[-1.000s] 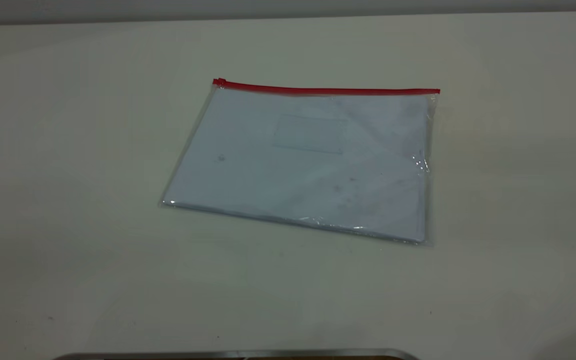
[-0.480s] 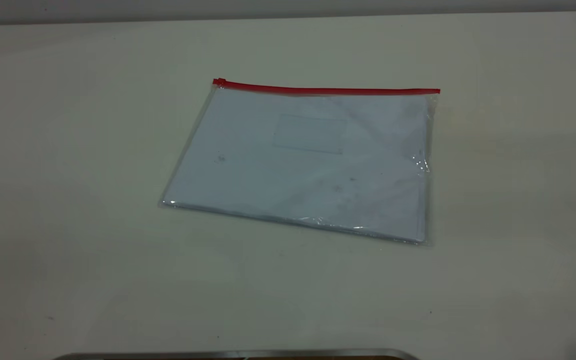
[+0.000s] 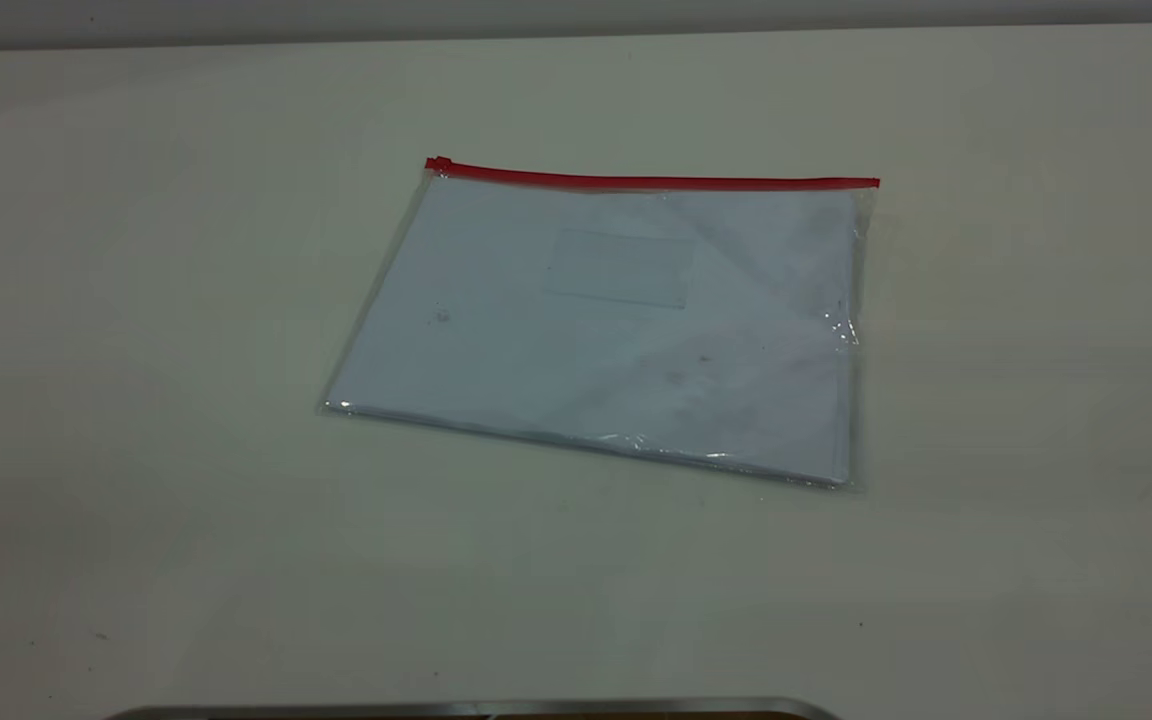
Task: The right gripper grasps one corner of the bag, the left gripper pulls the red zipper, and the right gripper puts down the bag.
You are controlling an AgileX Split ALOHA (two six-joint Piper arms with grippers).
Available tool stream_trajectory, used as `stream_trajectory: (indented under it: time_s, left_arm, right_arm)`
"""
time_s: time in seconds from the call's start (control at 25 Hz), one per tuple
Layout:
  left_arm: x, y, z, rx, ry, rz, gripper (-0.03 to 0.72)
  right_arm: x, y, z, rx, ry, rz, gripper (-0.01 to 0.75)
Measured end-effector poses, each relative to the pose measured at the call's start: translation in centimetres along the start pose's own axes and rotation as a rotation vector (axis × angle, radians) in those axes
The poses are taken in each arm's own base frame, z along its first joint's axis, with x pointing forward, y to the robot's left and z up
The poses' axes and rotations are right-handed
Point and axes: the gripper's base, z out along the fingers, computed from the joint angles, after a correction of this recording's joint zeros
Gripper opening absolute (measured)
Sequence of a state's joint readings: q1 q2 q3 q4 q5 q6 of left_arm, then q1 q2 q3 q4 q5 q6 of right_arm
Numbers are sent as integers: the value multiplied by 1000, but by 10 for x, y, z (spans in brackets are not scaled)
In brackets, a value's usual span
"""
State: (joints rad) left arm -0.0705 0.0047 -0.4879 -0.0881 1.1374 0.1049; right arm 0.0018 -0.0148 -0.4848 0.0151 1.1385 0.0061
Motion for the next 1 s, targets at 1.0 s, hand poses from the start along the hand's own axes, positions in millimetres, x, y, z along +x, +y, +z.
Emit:
stream_trajectory:
  time_s: [1.0]
  left_arm:
    - [2, -1, -2, -30, -20, -21, 388]
  right_arm:
    - [0, 0, 0, -2, 0, 1, 435]
